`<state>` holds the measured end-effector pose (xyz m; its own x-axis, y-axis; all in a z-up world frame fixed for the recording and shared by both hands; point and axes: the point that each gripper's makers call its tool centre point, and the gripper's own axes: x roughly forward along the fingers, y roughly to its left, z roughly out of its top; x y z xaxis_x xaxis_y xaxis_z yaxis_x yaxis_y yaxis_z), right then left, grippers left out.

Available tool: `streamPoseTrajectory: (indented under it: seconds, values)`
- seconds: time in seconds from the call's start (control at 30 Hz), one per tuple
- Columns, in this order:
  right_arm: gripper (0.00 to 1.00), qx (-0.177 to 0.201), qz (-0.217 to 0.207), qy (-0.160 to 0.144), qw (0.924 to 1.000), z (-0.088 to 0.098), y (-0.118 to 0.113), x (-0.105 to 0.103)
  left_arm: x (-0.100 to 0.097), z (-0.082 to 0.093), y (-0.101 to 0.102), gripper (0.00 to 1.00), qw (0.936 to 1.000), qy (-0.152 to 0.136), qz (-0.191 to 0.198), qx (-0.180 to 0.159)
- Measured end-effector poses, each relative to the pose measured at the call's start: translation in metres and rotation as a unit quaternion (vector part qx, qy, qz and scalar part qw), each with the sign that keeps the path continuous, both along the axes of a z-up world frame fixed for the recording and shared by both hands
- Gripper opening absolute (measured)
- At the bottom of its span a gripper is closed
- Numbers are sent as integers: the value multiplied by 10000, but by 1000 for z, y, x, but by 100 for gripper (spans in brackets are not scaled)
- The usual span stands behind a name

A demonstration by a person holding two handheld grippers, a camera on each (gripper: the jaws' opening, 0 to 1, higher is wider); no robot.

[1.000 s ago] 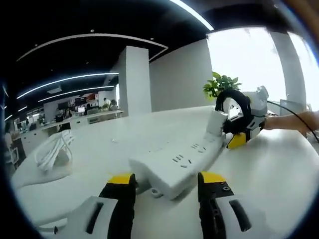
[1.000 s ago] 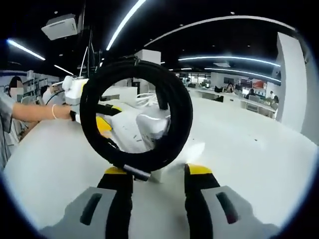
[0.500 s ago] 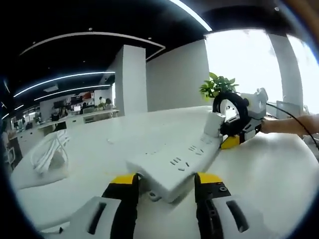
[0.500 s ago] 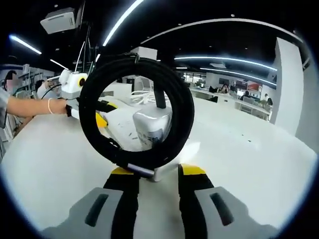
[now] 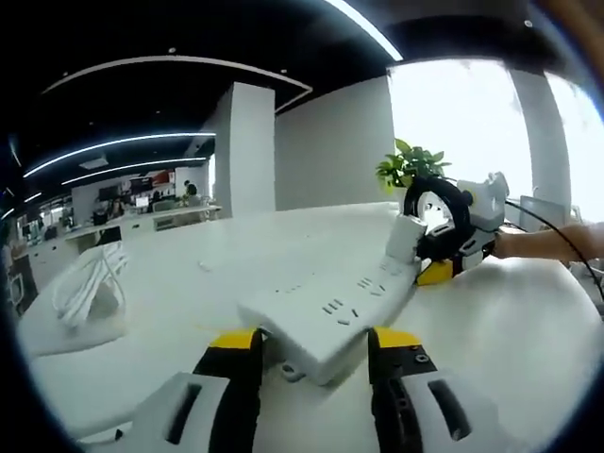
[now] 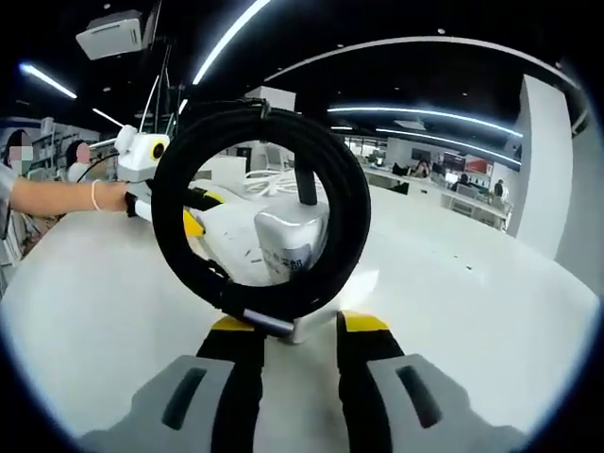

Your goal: Straighten the power strip on the desk, plug the charger into it

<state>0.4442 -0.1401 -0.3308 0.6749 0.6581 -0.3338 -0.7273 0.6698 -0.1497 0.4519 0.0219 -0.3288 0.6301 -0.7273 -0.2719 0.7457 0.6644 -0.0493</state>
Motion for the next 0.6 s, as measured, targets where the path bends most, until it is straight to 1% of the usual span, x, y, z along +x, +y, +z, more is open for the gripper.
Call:
streamPoseTrajectory:
  seconds: [0.27, 0.33, 0.47, 0.53, 0.6]
  values:
    - [27, -39, -38, 5, 10000, 0, -3, -1, 10, 1, -1, 45, 10000, 34, -80, -47]
    - [27, -63, -56, 13, 10000, 0, -3, -1, 6, 2, -3, 45, 9999, 33, -110, -48]
    - [27, -84, -90, 25, 9999, -1, -7, -2, 8, 2, -6, 45, 9999, 40, -159, -50]
    - [27, -92, -102, 19, 9999, 0, -8, -3, 3, 3, -8, 45, 9998, 30, -177, -59]
    - [27, -99, -117, 24, 9999, 0, -9, -4, -5, 3, -10, 45, 9998, 19, -187, -68]
